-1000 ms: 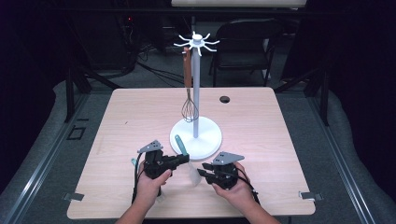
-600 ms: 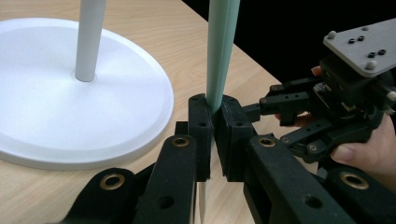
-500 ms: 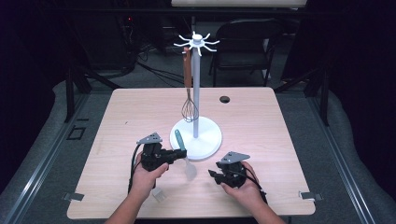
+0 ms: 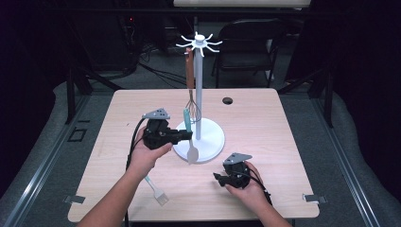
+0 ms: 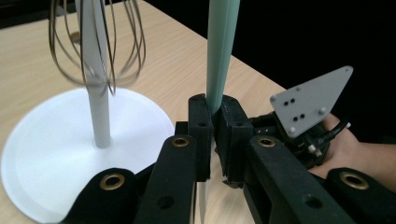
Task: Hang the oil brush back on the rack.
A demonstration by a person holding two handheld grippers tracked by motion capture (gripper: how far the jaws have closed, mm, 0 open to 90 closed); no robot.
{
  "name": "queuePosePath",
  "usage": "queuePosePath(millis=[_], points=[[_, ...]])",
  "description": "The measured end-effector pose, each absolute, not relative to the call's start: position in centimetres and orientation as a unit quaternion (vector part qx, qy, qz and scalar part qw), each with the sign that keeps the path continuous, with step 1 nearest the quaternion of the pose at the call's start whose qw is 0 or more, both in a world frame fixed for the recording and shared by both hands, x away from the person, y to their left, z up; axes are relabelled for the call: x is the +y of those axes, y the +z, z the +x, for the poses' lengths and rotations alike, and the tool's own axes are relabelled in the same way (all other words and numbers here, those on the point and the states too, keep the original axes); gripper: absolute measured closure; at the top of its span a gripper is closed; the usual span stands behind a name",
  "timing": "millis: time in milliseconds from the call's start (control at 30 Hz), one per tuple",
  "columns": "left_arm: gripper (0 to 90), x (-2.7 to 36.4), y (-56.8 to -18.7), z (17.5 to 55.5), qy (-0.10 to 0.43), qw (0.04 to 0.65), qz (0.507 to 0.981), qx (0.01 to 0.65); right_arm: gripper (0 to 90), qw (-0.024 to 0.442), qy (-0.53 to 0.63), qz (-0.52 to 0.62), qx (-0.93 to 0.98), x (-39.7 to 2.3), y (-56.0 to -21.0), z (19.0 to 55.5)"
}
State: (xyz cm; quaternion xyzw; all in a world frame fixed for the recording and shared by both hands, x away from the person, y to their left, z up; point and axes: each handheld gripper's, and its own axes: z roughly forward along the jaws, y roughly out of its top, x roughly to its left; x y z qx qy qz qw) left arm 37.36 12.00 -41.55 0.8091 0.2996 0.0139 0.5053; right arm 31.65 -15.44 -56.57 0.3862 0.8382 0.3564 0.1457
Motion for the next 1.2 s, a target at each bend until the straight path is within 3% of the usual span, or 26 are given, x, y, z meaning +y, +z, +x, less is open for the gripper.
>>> queuePosePath(millis=[733, 1200], points=[[84.9, 8.8, -31.5, 39.9, 0.019, 0.512, 0.82, 0.253, 45.3, 0.148, 0.355, 0.39, 0.837, -15.7, -56.6, 31.6], [84.9, 7.9, -28.8, 42.2, -0.005, 0.516, 0.814, 0.266, 45.3, 0.152, 0.362, 0.385, 0.835, -15.7, -56.6, 31.6]])
